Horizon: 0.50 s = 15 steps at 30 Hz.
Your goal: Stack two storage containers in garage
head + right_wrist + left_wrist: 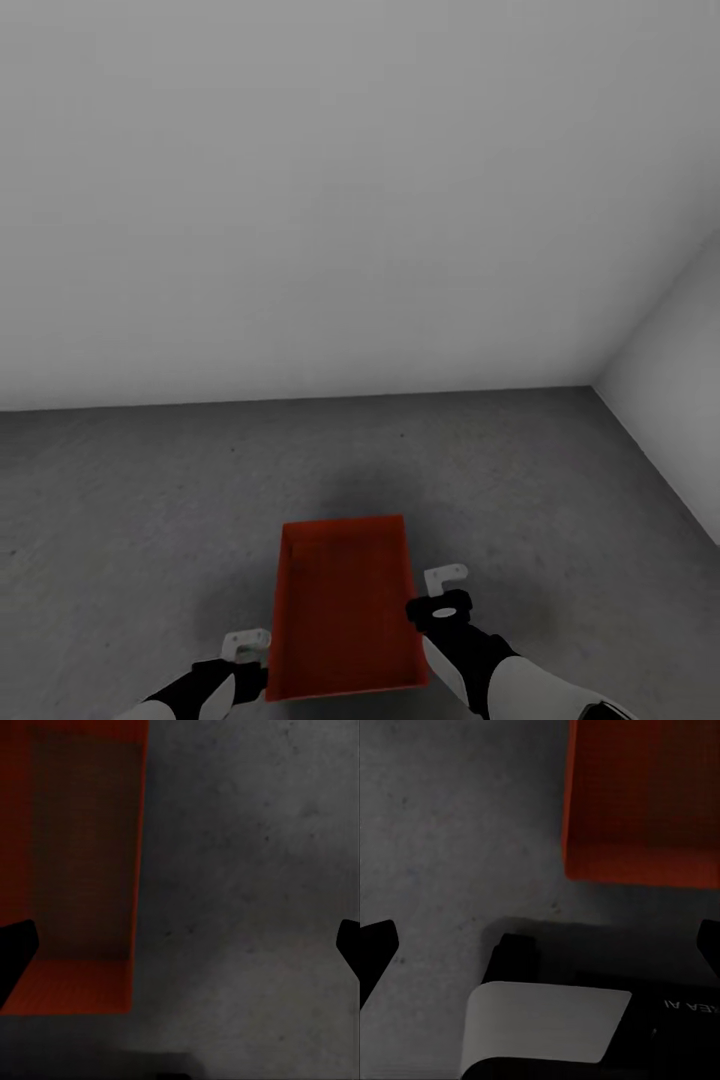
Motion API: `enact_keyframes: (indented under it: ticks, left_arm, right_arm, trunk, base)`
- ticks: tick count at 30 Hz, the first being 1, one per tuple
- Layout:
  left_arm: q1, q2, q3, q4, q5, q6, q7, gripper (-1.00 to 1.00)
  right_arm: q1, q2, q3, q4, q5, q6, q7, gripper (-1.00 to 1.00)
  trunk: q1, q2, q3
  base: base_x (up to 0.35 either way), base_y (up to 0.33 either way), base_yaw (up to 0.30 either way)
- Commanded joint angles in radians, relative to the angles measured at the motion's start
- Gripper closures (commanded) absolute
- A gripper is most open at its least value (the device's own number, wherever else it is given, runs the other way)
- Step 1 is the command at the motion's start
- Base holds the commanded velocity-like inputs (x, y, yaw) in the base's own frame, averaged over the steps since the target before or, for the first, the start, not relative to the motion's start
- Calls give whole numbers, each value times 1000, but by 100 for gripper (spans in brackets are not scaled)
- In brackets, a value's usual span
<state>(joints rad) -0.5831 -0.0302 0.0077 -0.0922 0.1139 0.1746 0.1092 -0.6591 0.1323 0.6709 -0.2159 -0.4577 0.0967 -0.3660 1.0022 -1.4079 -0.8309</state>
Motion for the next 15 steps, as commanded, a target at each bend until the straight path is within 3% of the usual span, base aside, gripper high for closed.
enact_keyframes:
  ticks: [1, 6, 15]
  left_arm:
    - [0, 0, 0, -2, 11, 6, 4, -100]
    - [0, 0, 0, -2, 11, 7, 4, -100]
    - [0, 0, 0, -1, 12, 8, 4, -100]
  right_arm:
    - [0, 0, 9, -2, -4, 8, -7, -100]
    - [0, -1, 9, -1, -4, 13, -7, -100]
    - [0, -12, 10, 102, -5, -15, -6, -100]
  trunk:
    - [-4, 7, 3]
    - [-23, 42, 18]
    - [-58, 105, 46]
  base:
    - [0, 0, 0]
    - [0, 0, 0]
    - [0, 0, 0]
